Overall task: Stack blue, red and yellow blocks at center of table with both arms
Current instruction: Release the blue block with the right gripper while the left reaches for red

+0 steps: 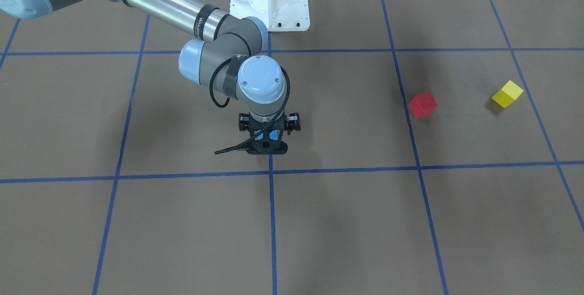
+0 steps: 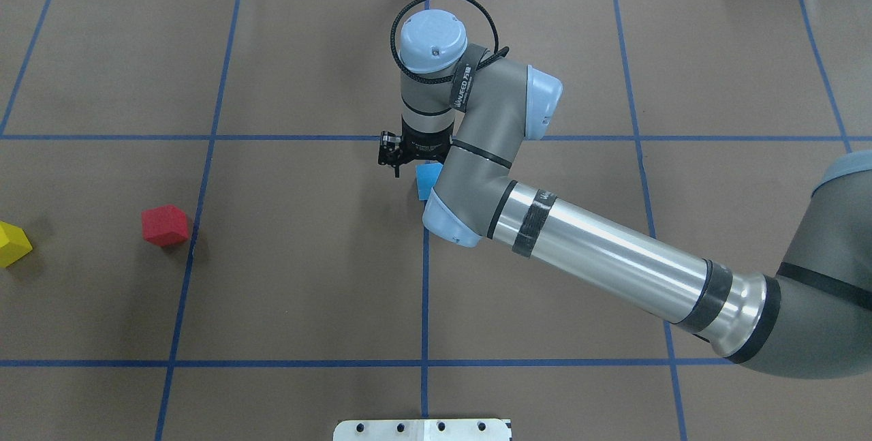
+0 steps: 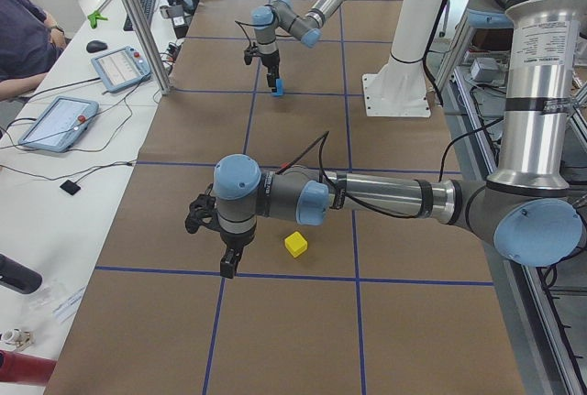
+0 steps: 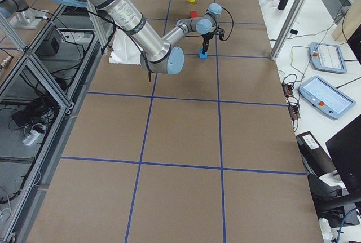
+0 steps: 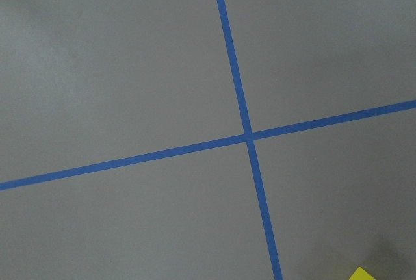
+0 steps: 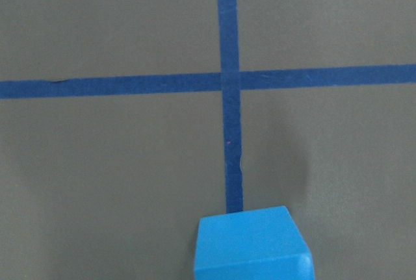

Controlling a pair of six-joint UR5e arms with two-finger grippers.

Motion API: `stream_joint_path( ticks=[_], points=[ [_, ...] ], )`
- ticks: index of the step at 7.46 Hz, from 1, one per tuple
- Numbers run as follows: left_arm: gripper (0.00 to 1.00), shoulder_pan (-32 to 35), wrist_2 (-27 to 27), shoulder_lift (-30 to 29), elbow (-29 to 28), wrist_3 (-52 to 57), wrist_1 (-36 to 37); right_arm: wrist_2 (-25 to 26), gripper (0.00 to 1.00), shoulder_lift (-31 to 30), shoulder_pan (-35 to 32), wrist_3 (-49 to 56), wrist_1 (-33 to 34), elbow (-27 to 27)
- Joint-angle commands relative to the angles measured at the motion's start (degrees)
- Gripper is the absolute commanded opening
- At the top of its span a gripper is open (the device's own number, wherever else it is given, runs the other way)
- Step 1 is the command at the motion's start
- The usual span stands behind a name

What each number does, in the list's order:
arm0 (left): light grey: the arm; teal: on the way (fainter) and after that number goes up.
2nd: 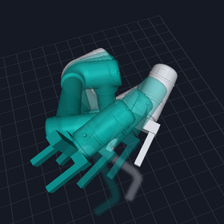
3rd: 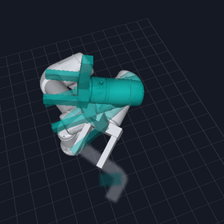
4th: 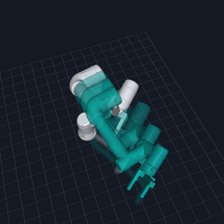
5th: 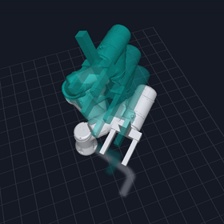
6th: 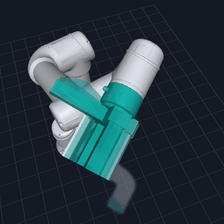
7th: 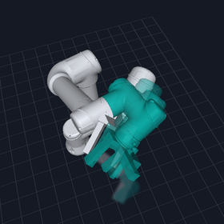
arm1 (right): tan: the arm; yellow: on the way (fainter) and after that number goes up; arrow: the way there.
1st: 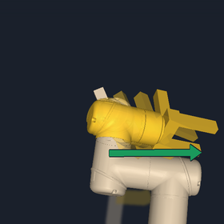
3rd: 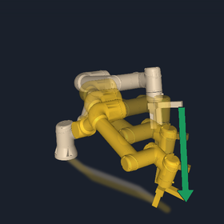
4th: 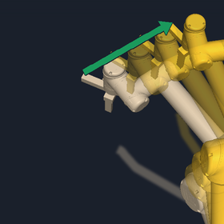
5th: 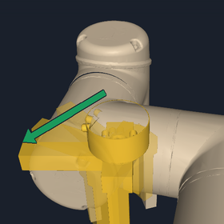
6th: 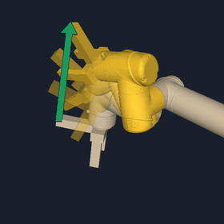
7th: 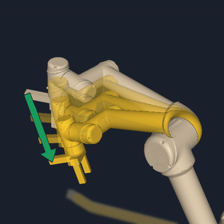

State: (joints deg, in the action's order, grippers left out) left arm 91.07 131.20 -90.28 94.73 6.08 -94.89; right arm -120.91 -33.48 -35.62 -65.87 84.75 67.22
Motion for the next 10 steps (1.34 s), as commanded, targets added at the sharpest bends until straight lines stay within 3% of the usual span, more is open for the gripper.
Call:
stream_joint_path(
  ticks=[1,3,5,6,7,8,10],
  points=[
    [1.00,-1.2,0.1,-0.1,0.8,-0.9,-0.7,-5.8,1.00,-0.5,-6.7,1.0,0.9,3.6],
    [1.00,-9.0,0.6,0.0,5.3,-17.4,-4.2,-7.7,1.00,-3.3,-12.8,10.3,9.6,9.7],
    [1.00,-19.8,-0.2,0.0,12.8,-42.7,-7.5,-7.5,1.00,-9.6,-19.0,19.3,11.1,13.8],
    [1.00,-27.5,-5.9,-0.1,15.5,-57.0,-11.9,-7.0,1.00,-12.6,-21.7,26.5,11.1,14.1],
    [1.00,-38.5,-15.4,-0.9,17.3,-69.5,-13.2,-6.8,1.00,-15.7,-23.6,33.2,10.7,13.7],
    [1.00,-45.0,-20.3,-2.6,16.9,-76.2,-13.0,-6.5,1.00,-17.9,-25.4,39.5,10.5,13.3],
    [1.00,-49.4,-22.4,-2.9,17.0,-82.0,-13.1,-6.5,1.00,-20.1,-26.1,40.5,8.3,13.3]
  ],
)
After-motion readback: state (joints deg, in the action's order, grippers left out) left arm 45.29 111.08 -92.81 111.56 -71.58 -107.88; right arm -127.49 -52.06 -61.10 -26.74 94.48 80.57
